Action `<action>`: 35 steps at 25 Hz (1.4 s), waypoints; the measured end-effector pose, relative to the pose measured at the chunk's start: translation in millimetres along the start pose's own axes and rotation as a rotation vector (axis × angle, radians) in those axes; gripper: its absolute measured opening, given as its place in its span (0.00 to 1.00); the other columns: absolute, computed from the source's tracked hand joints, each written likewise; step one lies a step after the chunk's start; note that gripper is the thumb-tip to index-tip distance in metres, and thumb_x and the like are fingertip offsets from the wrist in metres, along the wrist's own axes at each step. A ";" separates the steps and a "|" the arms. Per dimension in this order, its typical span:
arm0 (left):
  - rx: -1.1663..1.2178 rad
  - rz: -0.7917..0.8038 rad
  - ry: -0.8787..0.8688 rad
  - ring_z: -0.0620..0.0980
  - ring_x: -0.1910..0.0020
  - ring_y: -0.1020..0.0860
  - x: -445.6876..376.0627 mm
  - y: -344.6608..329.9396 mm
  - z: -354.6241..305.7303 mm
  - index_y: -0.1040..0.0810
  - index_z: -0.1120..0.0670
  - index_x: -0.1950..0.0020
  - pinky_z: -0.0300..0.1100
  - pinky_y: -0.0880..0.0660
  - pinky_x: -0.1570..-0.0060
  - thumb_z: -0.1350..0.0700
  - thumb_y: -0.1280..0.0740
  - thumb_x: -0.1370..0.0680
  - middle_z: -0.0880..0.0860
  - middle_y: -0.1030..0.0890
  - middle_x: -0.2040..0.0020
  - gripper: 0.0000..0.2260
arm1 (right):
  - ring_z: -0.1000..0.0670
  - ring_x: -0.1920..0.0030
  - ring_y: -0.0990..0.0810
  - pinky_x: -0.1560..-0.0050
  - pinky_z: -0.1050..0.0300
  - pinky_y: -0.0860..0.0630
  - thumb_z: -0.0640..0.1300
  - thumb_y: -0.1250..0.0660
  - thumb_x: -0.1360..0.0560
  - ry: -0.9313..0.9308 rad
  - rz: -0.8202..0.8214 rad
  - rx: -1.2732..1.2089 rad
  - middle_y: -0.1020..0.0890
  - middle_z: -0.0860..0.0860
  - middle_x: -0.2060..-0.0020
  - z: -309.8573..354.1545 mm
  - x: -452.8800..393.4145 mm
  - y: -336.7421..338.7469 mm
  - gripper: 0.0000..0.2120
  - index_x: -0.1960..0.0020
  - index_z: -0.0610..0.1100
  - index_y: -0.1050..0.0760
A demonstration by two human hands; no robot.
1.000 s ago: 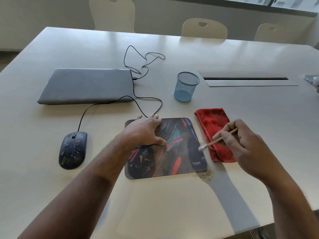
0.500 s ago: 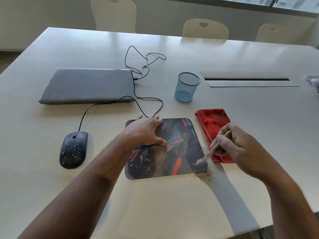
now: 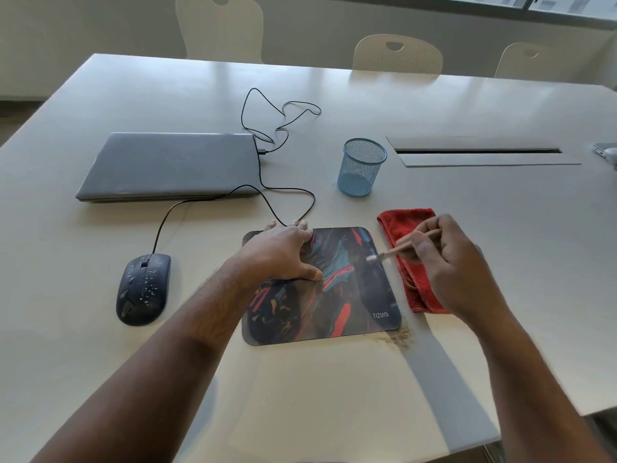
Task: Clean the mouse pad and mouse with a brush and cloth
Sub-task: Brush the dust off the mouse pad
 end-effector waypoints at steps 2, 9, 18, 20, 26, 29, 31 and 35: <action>0.004 0.000 0.001 0.51 0.26 0.35 0.3 -0.1 0.4 0.32 0.53 0.25 0.54 0.45 0.25 0.31 0.30 0.31 0.50 0.33 0.24 0.42 | 0.48 0.52 0.13 0.50 0.46 0.15 0.48 0.39 0.14 -0.009 0.006 0.019 0.14 0.50 0.54 -1.2 -8.8 -16.3 0.05 0.46 0.48 0.28; 0.019 0.010 0.001 0.50 0.25 0.36 -0.7 -2.7 1.6 0.33 0.53 0.24 0.55 0.48 0.24 0.31 0.31 0.31 0.50 0.33 0.24 0.42 | 0.56 0.65 0.14 0.62 0.55 0.18 0.47 0.38 0.16 -0.020 0.229 0.156 0.15 0.50 0.63 -7.3 -16.0 -25.5 0.09 0.54 0.58 0.31; 0.034 0.010 0.004 0.50 0.24 0.38 -1.3 -3.4 3.1 0.34 0.53 0.24 0.55 0.49 0.24 0.31 0.31 0.32 0.49 0.36 0.22 0.43 | 0.39 0.53 0.15 0.49 0.40 0.18 0.45 0.34 0.17 -0.111 -0.009 0.049 0.16 0.43 0.54 -4.6 -43.7 -46.4 0.08 0.45 0.42 0.31; 0.032 0.009 0.004 0.50 0.24 0.37 -1.6 -3.5 3.2 0.33 0.53 0.24 0.55 0.49 0.24 0.31 0.31 0.31 0.49 0.35 0.23 0.42 | 0.39 0.55 0.15 0.49 0.39 0.18 0.48 0.35 0.21 -0.159 0.133 0.185 0.16 0.44 0.57 -8.6 -48.8 -48.7 0.06 0.50 0.46 0.31; 0.036 0.006 0.006 0.50 0.24 0.38 -1.0 -1.6 2.9 0.33 0.52 0.24 0.54 0.50 0.24 0.31 0.30 0.32 0.49 0.36 0.22 0.42 | 0.61 0.59 0.17 0.63 0.74 0.26 0.45 0.34 0.16 -0.104 -0.085 0.037 0.17 0.50 0.58 -5.0 -55.8 -28.0 0.06 0.45 0.43 0.30; 0.037 0.010 0.006 0.50 0.23 0.39 -0.6 -2.0 2.7 0.36 0.52 0.22 0.54 0.50 0.23 0.31 0.31 0.31 0.49 0.38 0.21 0.44 | 0.40 0.52 0.18 0.52 0.49 0.22 0.47 0.36 0.17 -0.171 0.048 0.197 0.17 0.42 0.52 -15.8 -56.2 -43.4 0.09 0.44 0.42 0.31; 0.030 0.013 0.009 0.50 0.23 0.40 -0.5 -1.7 2.6 0.37 0.51 0.21 0.55 0.49 0.23 0.30 0.31 0.31 0.48 0.39 0.20 0.44 | 0.41 0.55 0.18 0.56 0.50 0.26 0.48 0.36 0.19 -0.194 0.182 0.322 0.17 0.44 0.55 -19.7 -60.1 -45.2 0.07 0.48 0.45 0.31; 0.022 0.018 0.005 0.49 0.21 0.42 -1.0 -2.3 2.5 0.39 0.51 0.20 0.55 0.51 0.23 0.30 0.30 0.31 0.49 0.43 0.19 0.45 | 0.53 0.62 0.19 0.61 0.68 0.26 0.46 0.34 0.17 -0.101 -0.032 0.104 0.19 0.53 0.61 -2.0 -60.2 -28.7 0.07 0.49 0.45 0.30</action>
Point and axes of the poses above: each hand's wrist, its own x-axis away from the middle knuckle, its own y-axis out of the back of the hand, z = x × y, the point moved 10 cm from there along -x, towards the middle knuckle
